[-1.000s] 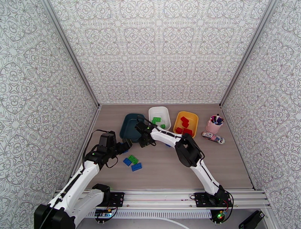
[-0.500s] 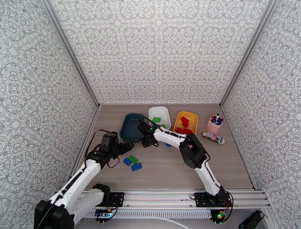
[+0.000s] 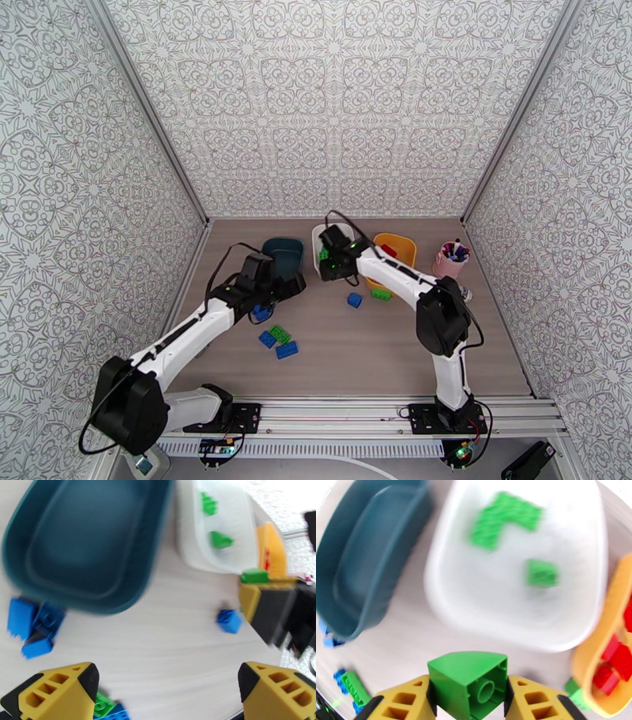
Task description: Sort the legos into containers by color
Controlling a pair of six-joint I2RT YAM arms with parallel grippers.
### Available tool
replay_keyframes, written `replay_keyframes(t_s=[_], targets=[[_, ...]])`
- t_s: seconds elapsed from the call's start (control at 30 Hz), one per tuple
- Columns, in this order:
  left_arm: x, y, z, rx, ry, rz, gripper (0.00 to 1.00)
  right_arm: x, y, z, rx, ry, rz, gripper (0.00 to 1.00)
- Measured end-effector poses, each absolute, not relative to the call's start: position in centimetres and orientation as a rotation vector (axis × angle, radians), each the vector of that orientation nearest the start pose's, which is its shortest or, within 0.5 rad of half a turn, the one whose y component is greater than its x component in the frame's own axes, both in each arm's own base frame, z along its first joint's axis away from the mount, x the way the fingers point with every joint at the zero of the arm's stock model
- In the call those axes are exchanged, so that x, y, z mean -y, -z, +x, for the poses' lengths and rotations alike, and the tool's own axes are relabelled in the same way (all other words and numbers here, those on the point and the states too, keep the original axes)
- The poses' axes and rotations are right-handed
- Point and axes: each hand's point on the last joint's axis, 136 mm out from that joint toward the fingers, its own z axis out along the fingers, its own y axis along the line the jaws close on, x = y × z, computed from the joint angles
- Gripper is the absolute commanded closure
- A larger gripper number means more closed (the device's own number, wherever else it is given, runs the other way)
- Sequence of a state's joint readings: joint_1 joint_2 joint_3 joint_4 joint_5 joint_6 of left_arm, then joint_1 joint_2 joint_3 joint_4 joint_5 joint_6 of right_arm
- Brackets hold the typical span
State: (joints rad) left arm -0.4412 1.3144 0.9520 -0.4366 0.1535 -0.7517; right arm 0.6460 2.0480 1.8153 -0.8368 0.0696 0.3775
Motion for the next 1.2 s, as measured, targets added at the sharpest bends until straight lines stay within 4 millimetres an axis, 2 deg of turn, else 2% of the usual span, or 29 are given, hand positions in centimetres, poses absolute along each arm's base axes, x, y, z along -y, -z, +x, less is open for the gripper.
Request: replay_keyframes(t_s=[0.1, 0.2, 0.3, 0.47, 0.67, 0.77, 0.83, 0.93, 1.03, 1.2], targets=[[19.7, -17.1, 33.2, -2.463, 0.726, -0.255, 0.01, -29.0, -15.0, 44.2, -2.612, -0.27, -0.259, 0.46], [20.1, -17.0, 33.0, -2.469, 0.701, -0.223, 0.01, -29.2, -16.3, 46.2, -2.583, -0.293, -0.222, 0.36], [19.8, -16.6, 32.7, -2.484, 0.658, -0.216, 0.01, -29.6, -16.8, 46.6, -2.579, -0.309, -0.222, 0.3], [18.3, -15.3, 31.6, -2.507, 0.579, -0.226, 0.02, -29.4, -16.0, 45.9, -2.611, -0.31, -0.23, 0.28], [16.2, -12.8, 29.4, -2.554, 0.521, -0.264, 0.02, -27.7, -13.3, 42.3, -2.696, -0.288, -0.251, 0.25], [14.7, -11.9, 28.7, -2.561, 0.51, -0.329, 0.02, -27.3, -13.2, 40.6, -2.706, -0.284, -0.269, 0.23], [13.7, -11.7, 28.5, -2.552, 0.51, -0.378, 0.02, -27.8, -13.5, 39.4, -2.702, -0.291, -0.301, 0.22], [12.1, -12.0, 28.4, -2.519, 0.534, -0.455, 0.02, -29.9, -13.9, 37.5, -2.682, -0.316, -0.385, 0.2], [10.3, -12.6, 28.5, -2.472, 0.563, -0.543, 0.01, -33.1, -13.7, 35.0, -2.665, -0.341, -0.512, 0.18], [7.2, -13.3, 28.5, -2.394, 0.604, -0.672, 0.01, -38.7, -12.2, 30.6, -2.643, -0.37, -0.74, 0.15]])
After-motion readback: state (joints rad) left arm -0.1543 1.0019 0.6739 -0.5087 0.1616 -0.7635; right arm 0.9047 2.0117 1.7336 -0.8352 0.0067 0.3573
